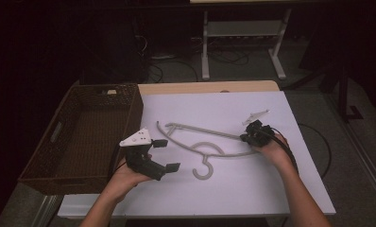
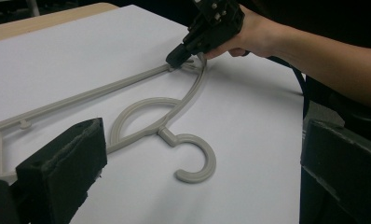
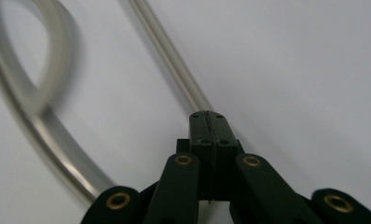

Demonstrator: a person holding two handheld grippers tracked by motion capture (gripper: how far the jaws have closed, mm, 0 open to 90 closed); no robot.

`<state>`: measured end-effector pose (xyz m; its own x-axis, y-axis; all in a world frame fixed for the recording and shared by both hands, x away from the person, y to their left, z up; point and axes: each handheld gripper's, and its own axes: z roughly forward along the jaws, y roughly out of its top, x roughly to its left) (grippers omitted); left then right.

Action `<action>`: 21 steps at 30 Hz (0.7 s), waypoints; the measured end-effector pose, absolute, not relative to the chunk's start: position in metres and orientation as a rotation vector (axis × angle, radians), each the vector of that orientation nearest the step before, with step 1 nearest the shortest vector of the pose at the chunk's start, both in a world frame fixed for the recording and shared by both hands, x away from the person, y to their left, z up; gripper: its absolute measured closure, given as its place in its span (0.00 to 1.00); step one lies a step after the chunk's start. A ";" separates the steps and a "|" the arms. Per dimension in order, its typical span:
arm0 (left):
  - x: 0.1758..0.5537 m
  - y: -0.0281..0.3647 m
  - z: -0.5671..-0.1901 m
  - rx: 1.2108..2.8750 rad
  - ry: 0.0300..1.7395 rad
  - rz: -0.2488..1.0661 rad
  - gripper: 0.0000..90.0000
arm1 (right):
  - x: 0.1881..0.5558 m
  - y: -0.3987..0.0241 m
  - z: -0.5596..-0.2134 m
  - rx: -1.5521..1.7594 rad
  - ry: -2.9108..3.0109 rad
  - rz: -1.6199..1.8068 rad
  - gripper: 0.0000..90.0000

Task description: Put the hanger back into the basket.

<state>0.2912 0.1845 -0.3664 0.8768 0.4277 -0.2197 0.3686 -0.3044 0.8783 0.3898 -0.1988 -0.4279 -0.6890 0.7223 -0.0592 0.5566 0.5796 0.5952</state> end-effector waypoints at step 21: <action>0.293 0.190 -0.366 1.909 0.598 0.077 0.00 | 0.407 -0.036 -0.441 0.762 2.748 1.028 1.00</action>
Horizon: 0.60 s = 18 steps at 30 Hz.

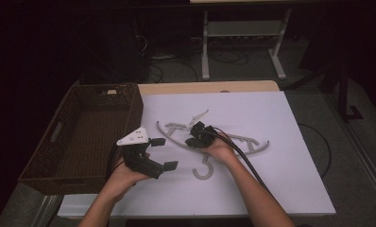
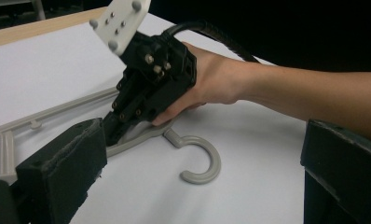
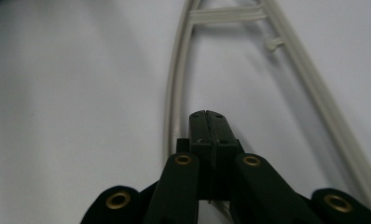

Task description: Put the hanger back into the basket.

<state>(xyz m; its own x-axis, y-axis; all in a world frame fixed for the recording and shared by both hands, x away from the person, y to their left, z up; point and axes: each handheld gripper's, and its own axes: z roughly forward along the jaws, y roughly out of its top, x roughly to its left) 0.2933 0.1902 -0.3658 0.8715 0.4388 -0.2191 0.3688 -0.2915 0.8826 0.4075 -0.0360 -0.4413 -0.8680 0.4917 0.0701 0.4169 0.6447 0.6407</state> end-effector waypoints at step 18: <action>0.292 0.189 -0.364 1.912 0.595 0.079 0.00 | 0.343 -0.040 -0.440 0.475 2.960 1.034 1.00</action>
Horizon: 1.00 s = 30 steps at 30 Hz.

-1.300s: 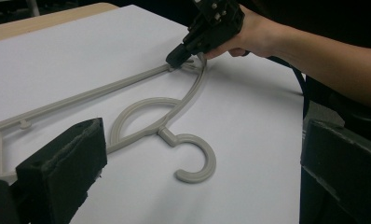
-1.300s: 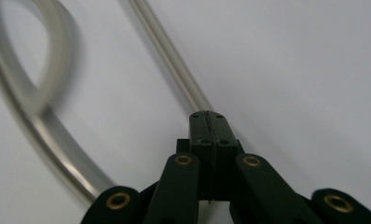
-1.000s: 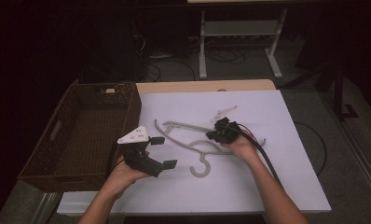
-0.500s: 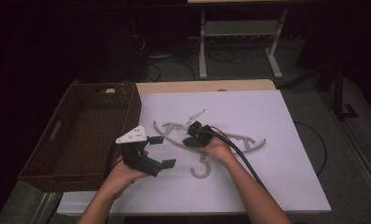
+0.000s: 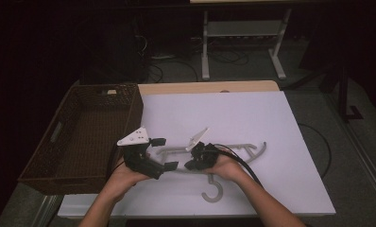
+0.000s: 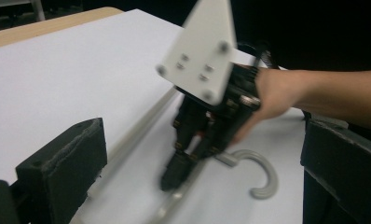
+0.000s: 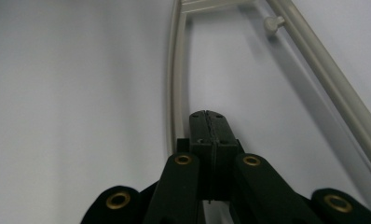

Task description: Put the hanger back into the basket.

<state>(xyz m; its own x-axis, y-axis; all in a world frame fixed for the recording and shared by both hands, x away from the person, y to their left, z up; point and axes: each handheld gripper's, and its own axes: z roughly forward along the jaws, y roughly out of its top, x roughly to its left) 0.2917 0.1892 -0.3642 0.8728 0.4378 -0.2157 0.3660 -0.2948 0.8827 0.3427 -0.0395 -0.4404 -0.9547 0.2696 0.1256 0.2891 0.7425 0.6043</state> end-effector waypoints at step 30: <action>0.292 0.185 -0.371 1.948 0.568 0.080 0.00 | 0.298 -0.148 -0.390 -0.895 -2.829 -1.522 0.21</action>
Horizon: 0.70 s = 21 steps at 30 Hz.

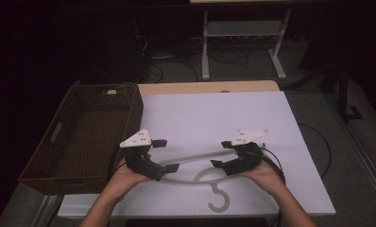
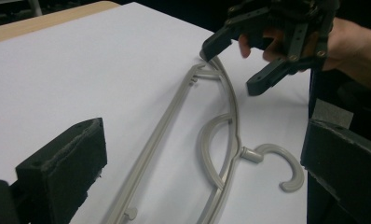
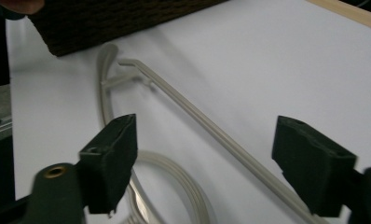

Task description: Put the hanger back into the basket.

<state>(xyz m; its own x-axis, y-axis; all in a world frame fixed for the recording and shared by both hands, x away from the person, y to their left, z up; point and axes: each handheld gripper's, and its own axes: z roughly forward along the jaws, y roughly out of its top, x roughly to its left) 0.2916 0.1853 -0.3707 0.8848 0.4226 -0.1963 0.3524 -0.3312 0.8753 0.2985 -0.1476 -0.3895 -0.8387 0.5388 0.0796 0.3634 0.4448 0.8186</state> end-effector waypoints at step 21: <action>0.293 0.158 -0.410 2.197 0.393 0.045 0.16 | 0.262 -0.219 -0.405 0.977 2.365 1.337 0.20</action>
<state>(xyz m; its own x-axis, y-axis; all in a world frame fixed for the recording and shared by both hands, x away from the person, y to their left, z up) 0.2925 0.1578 -0.4097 0.9493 0.2955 -0.1071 0.2638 -0.5641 0.7825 0.2621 -0.2185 -0.4053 -0.7423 0.6623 0.1016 0.4286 0.3528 0.8318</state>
